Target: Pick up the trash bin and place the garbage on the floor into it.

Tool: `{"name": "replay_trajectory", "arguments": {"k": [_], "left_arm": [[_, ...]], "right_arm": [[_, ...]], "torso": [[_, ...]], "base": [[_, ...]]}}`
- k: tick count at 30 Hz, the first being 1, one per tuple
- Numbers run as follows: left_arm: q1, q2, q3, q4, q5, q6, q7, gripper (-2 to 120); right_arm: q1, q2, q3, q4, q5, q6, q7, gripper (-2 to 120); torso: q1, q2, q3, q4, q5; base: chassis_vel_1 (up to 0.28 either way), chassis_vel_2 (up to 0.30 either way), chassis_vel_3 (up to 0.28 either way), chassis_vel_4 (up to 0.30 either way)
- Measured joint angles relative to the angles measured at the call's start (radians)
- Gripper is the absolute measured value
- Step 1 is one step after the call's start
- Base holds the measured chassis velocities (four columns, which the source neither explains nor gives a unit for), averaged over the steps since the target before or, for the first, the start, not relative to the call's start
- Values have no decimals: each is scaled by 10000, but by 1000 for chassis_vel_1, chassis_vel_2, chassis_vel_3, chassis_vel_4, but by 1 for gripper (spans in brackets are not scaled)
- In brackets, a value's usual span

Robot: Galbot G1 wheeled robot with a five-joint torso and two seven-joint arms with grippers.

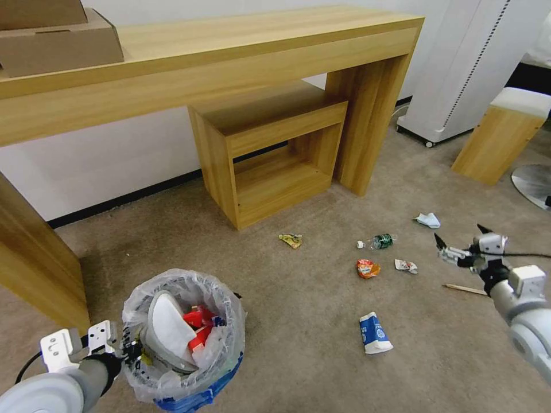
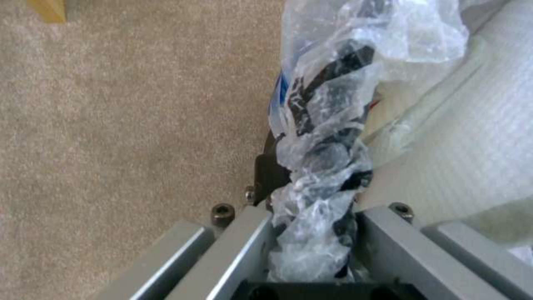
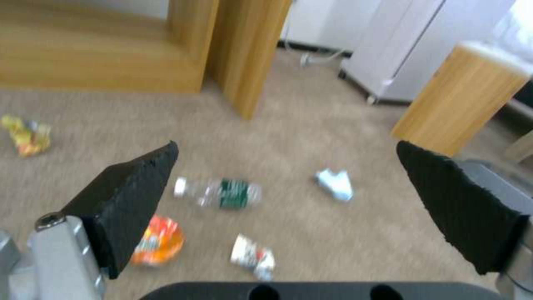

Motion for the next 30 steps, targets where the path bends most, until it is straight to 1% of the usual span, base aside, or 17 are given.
{"name": "replay_trajectory", "arguments": {"k": [1,4,5,7,9,11,13,14,15,17,19,20,21,23,25,27,30], "left_arm": [[0,0,0,0,0,0,0,0],[43,25,-15,-2,20,0,5,0],[43,25,-15,-2,20,0,5,0],[45,-14,69,45,110,0,15,0],[49,-31,88,62,144,1,36,0],[82,-79,139,120,304,1,108,0],[82,-90,162,136,341,1,117,0],[76,-132,228,180,444,1,135,0],[73,-171,269,215,513,0,147,0],[71,-186,283,228,542,1,151,0],[73,-267,368,328,732,0,171,0],[75,-272,384,347,766,0,180,0],[75,-272,384,347,766,0,180,0],[46,-279,446,439,884,1,194,0],[35,-280,452,453,895,0,194,0],[5,-295,479,526,937,0,196,0],[9,-310,484,565,975,-2,194,0]], "right_arm": [[0,0,0,0,0,0,0,100],[-201,158,-293,-631,-173,28,-64,100],[-201,158,-293,-631,-173,28,-64,100],[-116,192,-720,-1236,231,-367,-45,100],[-11,243,-871,-1398,372,-472,-51,100],[326,411,-1378,-1729,1045,-770,-469,100],[420,448,-1493,-1802,1225,-807,-615,100],[686,567,-1828,-2003,1678,-917,-1065,100],[893,668,-2063,-2132,1924,-1090,-1261,100],[959,700,-2130,-2173,1982,-1192,-1287,100],[1378,891,-2615,-2464,2125,-2240,-1147,100],[1472,920,-2740,-2547,2090,-2447,-1049,100],[1472,920,-2740,-2547,2090,-2447,-1049,100],[1924,995,-3338,-2899,2033,-3074,-418,100],[2014,1011,-3439,-2946,2086,-3184,-277,100],[2397,1074,-3778,-3103,2450,-3658,198,100],[2590,1090,-3943,-3222,2534,-3705,262,100]], "torso": [[0,0,0,0,0],[0,0,0,0,-1],[0,0,0,0,-1],[0,0,0,-3,-7],[0,0,0,-3,-8],[0,-1,0,-2,-1],[0,0,-1,1,-3],[0,0,0,0,-6],[0,0,0,1,-1],[0,0,0,1,-1],[0,0,0,1,-8],[0,0,0,0,-6],[0,0,0,0,-6],[0,0,0,-1,-3],[0,0,0,0,-5],[1,0,0,0,-4],[0,-1,0,1,-8]], "base": [[0,0,0,0],[0,0,0,0],[0,0,0,0],[0,0,0,0],[0,0,0,0],[0,0,0,0],[0,0,0,0],[0,0,0,0],[0,0,0,0],[0,0,0,0],[0,0,0,0],[0,0,0,0],[0,0,0,0],[0,0,0,0],[0,0,0,0],[0,0,0,0],[0,0,0,0]]}}
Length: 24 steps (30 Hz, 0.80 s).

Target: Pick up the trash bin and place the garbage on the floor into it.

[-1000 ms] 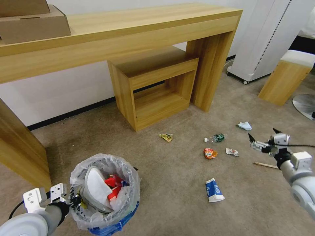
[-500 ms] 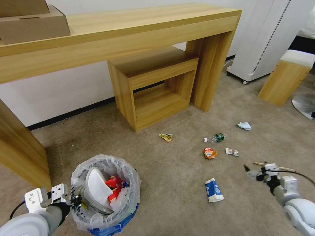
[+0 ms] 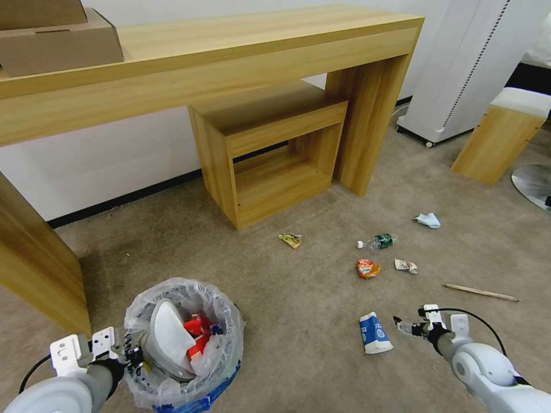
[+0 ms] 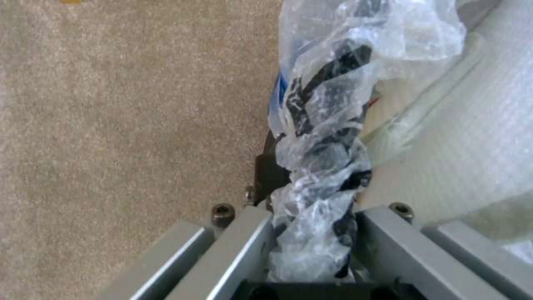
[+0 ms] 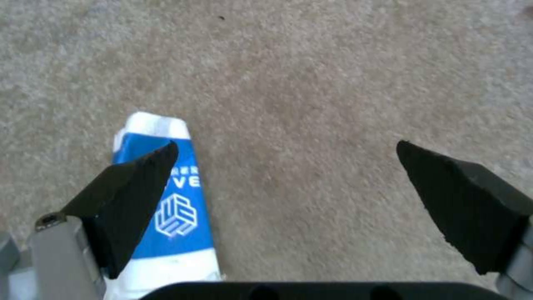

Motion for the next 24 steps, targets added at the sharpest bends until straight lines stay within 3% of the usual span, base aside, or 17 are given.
{"name": "replay_trajectory", "arguments": {"k": [5,17,24], "left_arm": [[16,-61,0,26,51,-2,-3,0],[138,-376,-30,22,287,-5,-16,0],[178,-464,-52,36,346,-5,-18,0]], "right_arm": [[376,98,-335,-159,39,377,-141,100],[1465,935,-1890,-867,-173,122,110,100],[1664,1369,-2260,-1347,-406,23,203,100]], "torso": [[0,0,0,-2,2],[0,0,0,0,3],[0,0,0,0,1]], "base": [[0,0,0,0],[0,0,0,0],[0,0,0,0]]}}
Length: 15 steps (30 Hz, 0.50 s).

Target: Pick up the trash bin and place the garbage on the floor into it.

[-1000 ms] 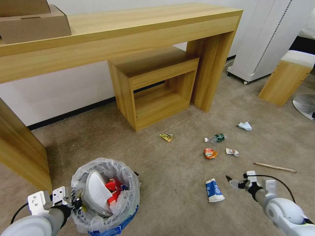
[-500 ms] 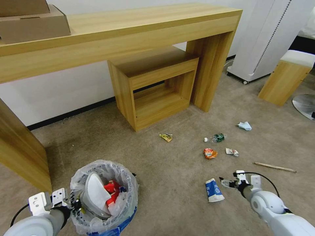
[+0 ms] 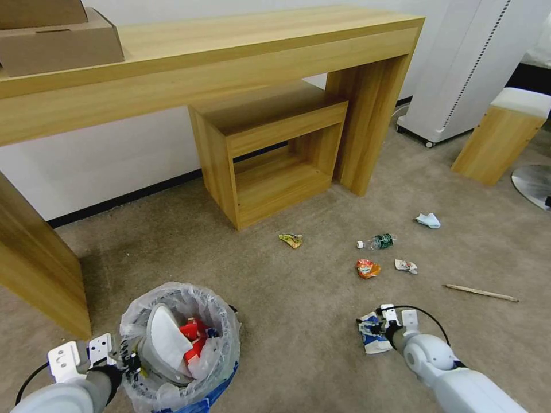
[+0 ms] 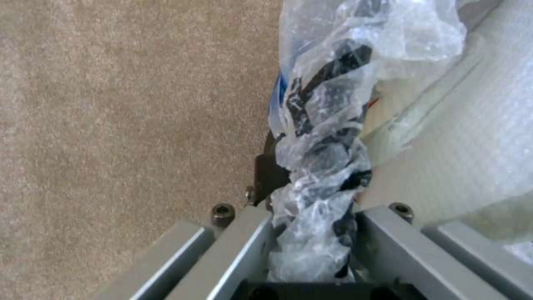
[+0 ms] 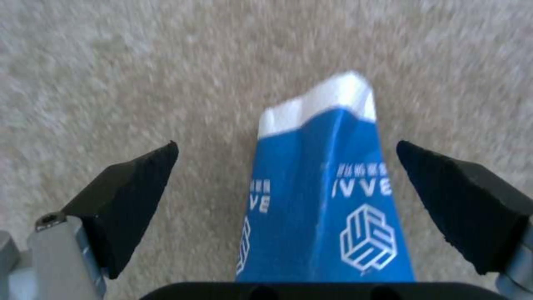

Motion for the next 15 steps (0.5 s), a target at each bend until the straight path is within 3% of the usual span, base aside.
{"name": "replay_trajectory", "arguments": {"k": [15], "left_arm": [[-89,14,99,61,6,0,5,0]], "right_arm": [[-83,291,-65,-685,-503,375,-9,96]], "torso": [[0,-1,0,-2,2]], "base": [[0,0,0,0]]}}
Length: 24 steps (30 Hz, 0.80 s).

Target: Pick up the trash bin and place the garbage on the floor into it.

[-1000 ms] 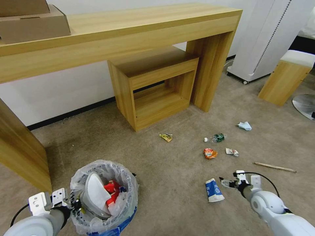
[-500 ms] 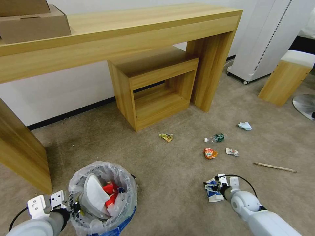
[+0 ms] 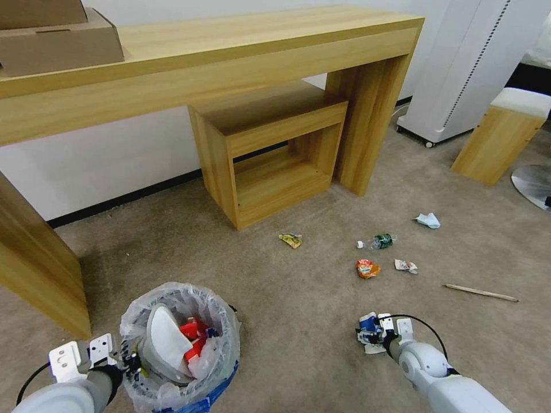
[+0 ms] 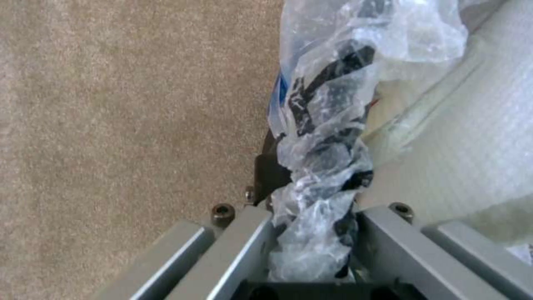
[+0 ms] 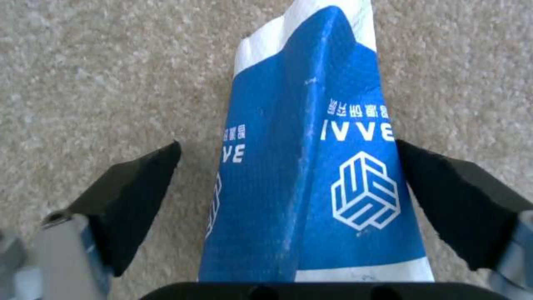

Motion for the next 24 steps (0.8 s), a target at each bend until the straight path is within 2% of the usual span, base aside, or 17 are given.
{"name": "replay_trajectory", "arguments": {"k": [2,6,7,9,10,13,24], "left_arm": [[-5,-4,4,2,4,0,1,0],[16,-51,37,-4,96,0,11,0],[16,-51,37,-4,96,0,11,0],[14,-86,76,-15,139,1,22,0],[14,-86,76,-15,139,1,22,0],[2,-108,97,-41,171,1,31,0],[30,-91,41,-128,197,2,48,0]], "right_arm": [[0,13,-22,-32,-45,53,-2,94],[0,37,-73,-69,-85,205,-22,76],[0,37,-73,-69,-85,205,-22,76],[-8,46,-88,-63,-83,289,-22,65],[-8,46,-88,-63,-83,289,-22,65],[-41,60,-85,-36,-92,349,-20,53],[25,29,-143,-3,-80,543,-4,28]], "torso": [[0,0,0,0,-1],[0,1,0,0,-1],[0,1,0,0,-1],[0,1,-1,0,-3],[0,1,-1,0,-3],[0,0,-1,0,-2],[1,0,0,1,2]], "base": [[0,0,0,0],[0,0,0,0],[0,0,0,0],[0,0,0,0],[0,0,0,0],[0,0,0,0],[0,0,0,0]]}}
